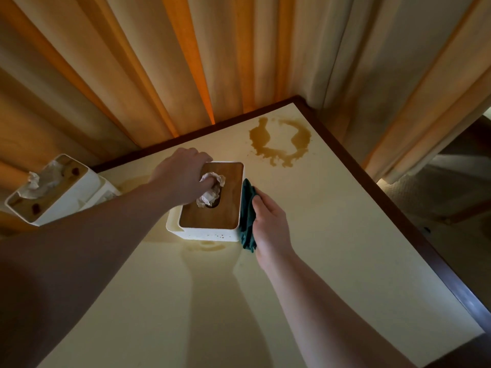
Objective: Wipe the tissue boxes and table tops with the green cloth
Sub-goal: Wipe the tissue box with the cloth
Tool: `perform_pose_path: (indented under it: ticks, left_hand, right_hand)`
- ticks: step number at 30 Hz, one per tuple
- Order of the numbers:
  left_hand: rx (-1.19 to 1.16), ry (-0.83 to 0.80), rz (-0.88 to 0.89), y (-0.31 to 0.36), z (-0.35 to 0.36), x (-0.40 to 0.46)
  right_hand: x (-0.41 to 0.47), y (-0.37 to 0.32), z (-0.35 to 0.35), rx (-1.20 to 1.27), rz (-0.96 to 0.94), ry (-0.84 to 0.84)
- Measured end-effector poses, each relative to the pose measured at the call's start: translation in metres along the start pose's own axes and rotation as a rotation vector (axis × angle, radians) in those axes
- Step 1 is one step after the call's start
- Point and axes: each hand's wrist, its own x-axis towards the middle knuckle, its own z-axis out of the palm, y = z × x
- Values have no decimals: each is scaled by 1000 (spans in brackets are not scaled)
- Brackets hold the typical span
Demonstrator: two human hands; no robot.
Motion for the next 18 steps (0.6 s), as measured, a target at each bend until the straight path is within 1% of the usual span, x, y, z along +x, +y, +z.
perform_pose_path:
  ticks: [4, 8, 11, 14, 18]
  left_hand:
    - [34, -45, -57, -9, -10, 2]
    - [-85, -43, -115, -15, -13, -5]
    - [-153, -28, -42, -17, -21, -7]
    - [-184, -123, 74, -13, -36, -6]
    - [-178, -215, 120, -11, -52, -1]
  right_hand:
    - [8, 0, -9, 37, 70, 71]
    - [10, -1, -15, 91, 131, 99]
    - [11, 1, -17, 104, 150, 102]
    - [9, 2, -15, 100, 143, 93]
    - [8, 3, -13, 80, 123, 86]
